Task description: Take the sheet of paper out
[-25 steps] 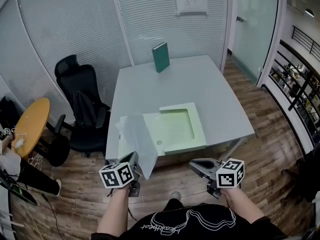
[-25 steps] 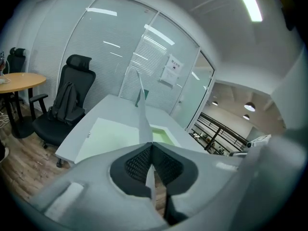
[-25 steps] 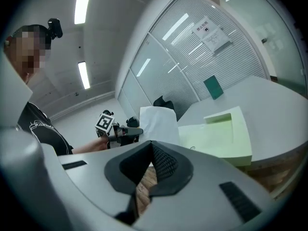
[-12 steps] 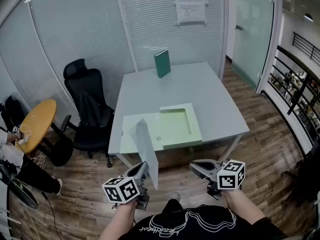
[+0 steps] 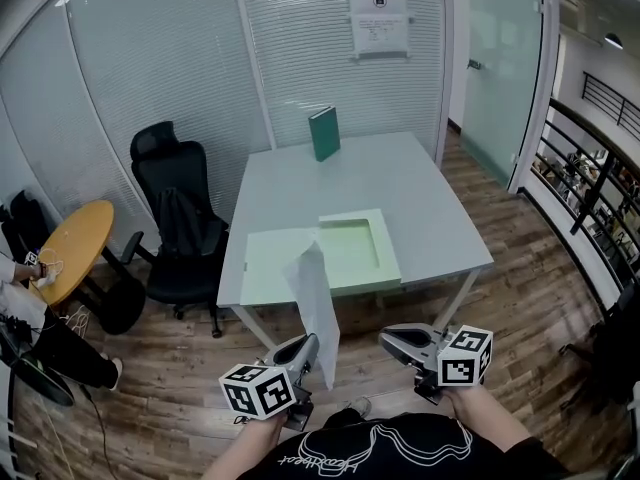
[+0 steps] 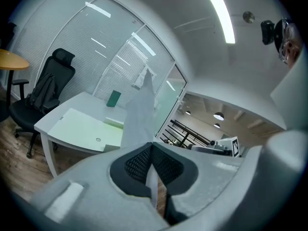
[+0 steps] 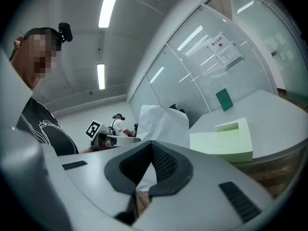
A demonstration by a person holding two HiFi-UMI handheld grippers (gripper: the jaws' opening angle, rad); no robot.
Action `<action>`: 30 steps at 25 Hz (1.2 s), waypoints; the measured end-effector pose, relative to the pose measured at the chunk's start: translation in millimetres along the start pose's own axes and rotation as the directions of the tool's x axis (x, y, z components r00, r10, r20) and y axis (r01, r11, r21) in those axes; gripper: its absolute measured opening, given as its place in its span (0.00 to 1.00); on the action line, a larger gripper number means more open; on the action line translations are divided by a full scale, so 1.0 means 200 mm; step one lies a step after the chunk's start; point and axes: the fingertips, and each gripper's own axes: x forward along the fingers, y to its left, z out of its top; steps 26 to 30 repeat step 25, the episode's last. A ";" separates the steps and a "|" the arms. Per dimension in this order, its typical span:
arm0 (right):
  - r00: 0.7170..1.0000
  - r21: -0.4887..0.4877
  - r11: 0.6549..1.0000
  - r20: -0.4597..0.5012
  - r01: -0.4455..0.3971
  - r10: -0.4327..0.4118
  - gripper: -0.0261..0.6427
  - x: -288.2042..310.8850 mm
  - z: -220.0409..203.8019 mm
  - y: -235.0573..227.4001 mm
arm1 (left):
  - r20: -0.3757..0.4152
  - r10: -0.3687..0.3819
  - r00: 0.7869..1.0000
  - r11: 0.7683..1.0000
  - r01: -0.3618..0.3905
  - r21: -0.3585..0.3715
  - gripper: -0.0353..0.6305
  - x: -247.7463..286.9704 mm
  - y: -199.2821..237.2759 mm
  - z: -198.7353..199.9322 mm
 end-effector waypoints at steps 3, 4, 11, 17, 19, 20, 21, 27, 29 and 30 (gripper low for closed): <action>1.000 -0.017 1.000 0.004 0.000 0.000 0.05 -0.01 0.00 0.03 | -0.009 -0.023 1.000 1.000 0.023 0.001 0.07 0.01 -0.03 -0.03; 1.000 -0.018 1.000 0.004 0.002 -0.002 0.05 -0.01 0.00 0.03 | -0.012 -0.029 1.000 1.000 0.029 0.000 0.07 0.01 -0.04 -0.04; 1.000 -0.013 1.000 0.000 0.025 -0.025 0.05 -0.06 -0.03 0.01 | -0.020 -0.047 0.999 0.999 0.046 -0.010 0.07 0.04 -0.07 -0.09; 1.000 -0.001 1.000 0.008 0.029 -0.029 0.05 -0.07 -0.05 -0.02 | -0.031 -0.052 0.998 0.999 0.052 -0.016 0.07 0.07 -0.08 -0.11; 1.000 0.000 1.000 0.012 0.029 -0.029 0.05 -0.09 -0.04 -0.03 | -0.033 -0.051 0.998 0.999 0.051 -0.015 0.07 0.09 -0.09 -0.12; 0.999 0.002 1.000 0.013 0.030 -0.030 0.05 -0.10 -0.04 -0.04 | -0.034 -0.051 0.998 0.999 0.050 -0.014 0.07 0.09 -0.10 -0.12; 0.999 0.002 1.000 0.014 0.031 -0.031 0.05 -0.10 -0.04 -0.03 | -0.035 -0.050 0.998 0.999 0.050 -0.013 0.07 0.10 -0.10 -0.11; 0.999 -0.003 0.999 0.016 0.034 -0.034 0.05 -0.13 -0.02 -0.01 | -0.041 -0.050 0.998 0.999 0.050 -0.005 0.07 0.10 -0.15 -0.10; 0.999 -0.003 0.999 0.016 0.034 -0.034 0.05 -0.13 -0.02 -0.01 | -0.041 -0.050 0.998 0.999 0.050 -0.005 0.07 0.10 -0.15 -0.10; 0.999 -0.003 0.999 0.016 0.034 -0.034 0.05 -0.13 -0.02 -0.01 | -0.041 -0.050 0.998 0.999 0.050 -0.005 0.07 0.10 -0.15 -0.10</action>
